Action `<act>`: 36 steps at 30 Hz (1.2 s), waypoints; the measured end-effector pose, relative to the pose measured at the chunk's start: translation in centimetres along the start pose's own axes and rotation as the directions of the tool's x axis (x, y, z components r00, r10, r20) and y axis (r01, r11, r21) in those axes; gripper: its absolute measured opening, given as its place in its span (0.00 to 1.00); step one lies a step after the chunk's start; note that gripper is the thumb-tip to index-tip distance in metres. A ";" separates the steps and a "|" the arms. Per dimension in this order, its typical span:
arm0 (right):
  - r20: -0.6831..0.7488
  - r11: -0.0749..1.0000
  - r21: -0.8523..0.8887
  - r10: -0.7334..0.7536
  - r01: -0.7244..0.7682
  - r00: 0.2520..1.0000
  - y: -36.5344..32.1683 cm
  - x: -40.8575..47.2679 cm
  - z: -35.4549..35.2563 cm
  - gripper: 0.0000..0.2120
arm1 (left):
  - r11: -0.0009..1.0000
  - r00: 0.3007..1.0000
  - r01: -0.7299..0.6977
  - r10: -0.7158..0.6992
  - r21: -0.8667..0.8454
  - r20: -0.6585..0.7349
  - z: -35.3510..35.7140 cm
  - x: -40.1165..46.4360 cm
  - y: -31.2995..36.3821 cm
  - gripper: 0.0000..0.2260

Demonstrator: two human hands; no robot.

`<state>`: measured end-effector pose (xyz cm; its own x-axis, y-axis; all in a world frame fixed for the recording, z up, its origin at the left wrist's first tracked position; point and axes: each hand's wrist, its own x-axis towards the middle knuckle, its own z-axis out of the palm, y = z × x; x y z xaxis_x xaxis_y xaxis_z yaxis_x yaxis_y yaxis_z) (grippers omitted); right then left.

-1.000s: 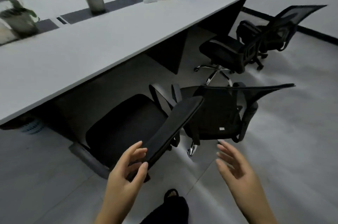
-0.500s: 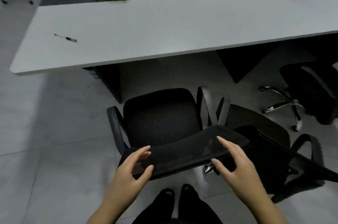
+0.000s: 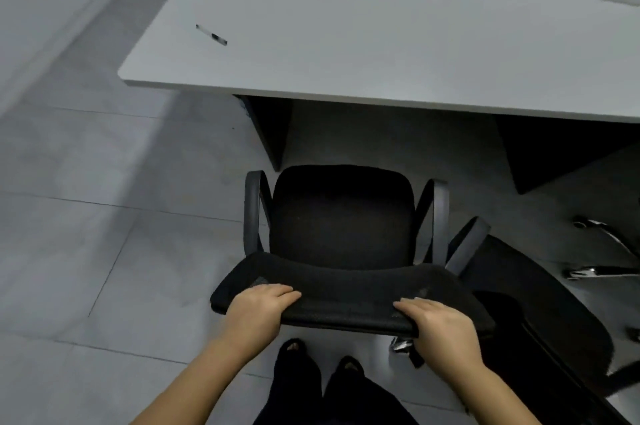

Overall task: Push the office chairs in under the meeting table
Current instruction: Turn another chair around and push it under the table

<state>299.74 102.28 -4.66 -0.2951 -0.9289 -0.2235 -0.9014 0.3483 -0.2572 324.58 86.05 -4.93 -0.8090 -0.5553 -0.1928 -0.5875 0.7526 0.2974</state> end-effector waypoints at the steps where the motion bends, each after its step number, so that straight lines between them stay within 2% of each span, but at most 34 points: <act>1: -0.015 1.000 -0.005 0.004 -0.004 1.000 0.0 0.3 0.0 0.28 | 1.000 1.000 -0.011 0.011 0.001 -0.008 -0.2 0.4 -0.3 0.27; 6: -0.041 0.997 -0.044 0.056 -0.058 0.998 -0.4 3.3 -1.2 0.28 | 0.999 1.000 -0.012 0.012 0.043 -0.005 -2.1 4.6 -2.0 0.27; 10: -0.020 0.992 -0.058 0.113 -0.114 0.993 0.1 6.7 -2.1 0.23 | 0.996 1.000 -0.022 0.023 0.087 -0.015 -3.3 8.4 -3.8 0.25; 13: -0.042 0.991 -0.094 0.095 -0.098 0.995 0.7 9.7 -2.6 0.22 | 0.995 0.998 -0.025 0.030 0.091 -0.052 -4.5 11.2 -4.7 0.23; 17: -0.024 0.990 -0.074 0.121 -0.122 0.992 0.9 14.3 -4.1 0.22 | 0.999 0.998 -0.051 0.051 0.011 -0.033 -6.0 15.6 -6.4 0.18; 23: 0.007 0.980 -0.070 0.186 -0.185 0.982 0.5 21.6 -5.7 0.21 | 0.998 0.995 -0.036 0.031 0.052 0.098 -8.5 22.8 -10.7 0.22; 27: 0.022 0.980 -0.099 0.175 -0.172 0.984 0.0 26.4 -7.3 0.19 | 0.999 0.995 -0.005 0.000 0.054 0.097 -10.2 26.5 -13.2 0.24; 36: 0.088 0.979 -0.160 0.141 -0.125 0.986 0.9 36.1 -10.2 0.24 | 0.995 0.990 0.098 -0.100 0.031 0.096 -13.0 33.5 -16.5 0.25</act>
<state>285.01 67.83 -3.35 -0.3900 -0.8561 -0.3391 -0.8963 0.4374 -0.0734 307.41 50.47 -4.16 -0.7441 -0.5918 -0.3101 -0.6642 0.7054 0.2476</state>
